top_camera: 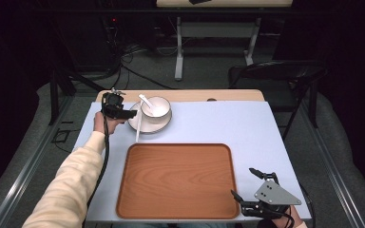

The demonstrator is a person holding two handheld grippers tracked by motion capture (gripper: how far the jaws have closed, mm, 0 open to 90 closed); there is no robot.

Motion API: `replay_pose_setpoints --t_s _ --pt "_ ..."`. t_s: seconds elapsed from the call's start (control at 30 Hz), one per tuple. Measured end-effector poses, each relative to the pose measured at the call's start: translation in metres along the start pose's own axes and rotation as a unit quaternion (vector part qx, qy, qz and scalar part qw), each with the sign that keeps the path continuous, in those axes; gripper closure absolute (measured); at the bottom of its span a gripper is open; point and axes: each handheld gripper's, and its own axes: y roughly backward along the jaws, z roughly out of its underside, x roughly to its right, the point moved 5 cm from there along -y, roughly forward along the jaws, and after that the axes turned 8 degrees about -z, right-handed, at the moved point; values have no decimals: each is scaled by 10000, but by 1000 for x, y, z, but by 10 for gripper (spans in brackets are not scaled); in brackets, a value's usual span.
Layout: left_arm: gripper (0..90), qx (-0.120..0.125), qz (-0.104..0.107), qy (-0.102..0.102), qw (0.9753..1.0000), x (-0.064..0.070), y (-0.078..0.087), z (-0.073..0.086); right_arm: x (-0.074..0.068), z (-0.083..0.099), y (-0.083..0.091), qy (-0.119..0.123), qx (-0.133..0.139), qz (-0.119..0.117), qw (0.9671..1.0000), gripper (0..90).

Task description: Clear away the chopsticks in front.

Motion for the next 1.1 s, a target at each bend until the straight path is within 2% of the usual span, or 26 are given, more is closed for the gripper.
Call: replay_pose_setpoints --t_s 0.03,0.07,0.1,0.17,0.23,0.27,0.33,0.37,0.47,0.63,0.77,0.8,0.87,0.97,1.0,1.1 --pt "393 -93 -16 85 9999 0 -7 2 0 0 0 3 5 0 10000 142" --pt "414 -93 -16 85 9999 0 -7 2 0 0 0 3 5 0 10000 142" --pt "440 -107 38 300 9995 0 -12 0 0 0 0 -2 4 6 10000 142" --pt "470 -135 49 327 9994 0 -13 -1 0 0 0 -2 2 4 10000 142" --pt "499 -188 -77 359 9991 1 -20 -4 0 0 0 1 2 3 10000 142" --pt "510 -271 -153 311 9990 2 -23 -3 0 0 0 3 9 5 10000 142" --pt "534 -340 -184 336 9987 2 -26 -1 0 0 0 0 12 2 10000 142" --pt "542 -395 -68 424 9983 3 -31 1 0 0 0 0 15 0 10000 142" --pt "564 -401 20 518 9978 6 -37 4 0 0 0 -9 17 -1 10000 142" --pt "596 -426 1 487 9979 8 -40 4 0 0 0 -4 13 2 10000 142" --pt "610 -403 -37 539 9977 7 -43 5 0 0 0 -10 11 2 10000 142" --pt "615 -355 44 651 9972 8 -43 5 0 0 0 -5 14 3 10000 142" --pt "621 -343 60 674 9971 8 -43 5 0 0 0 -10 9 1 10000 142" --pt "619 -334 57 650 9973 9 -42 4 0 0 0 -7 13 0 10000 142" --pt "618 -317 113 678 9971 11 -41 4 0 0 0 -10 12 2 10000 142" --pt "615 -350 29 587 9977 14 -43 4 0 0 0 -7 9 0 10000 142"
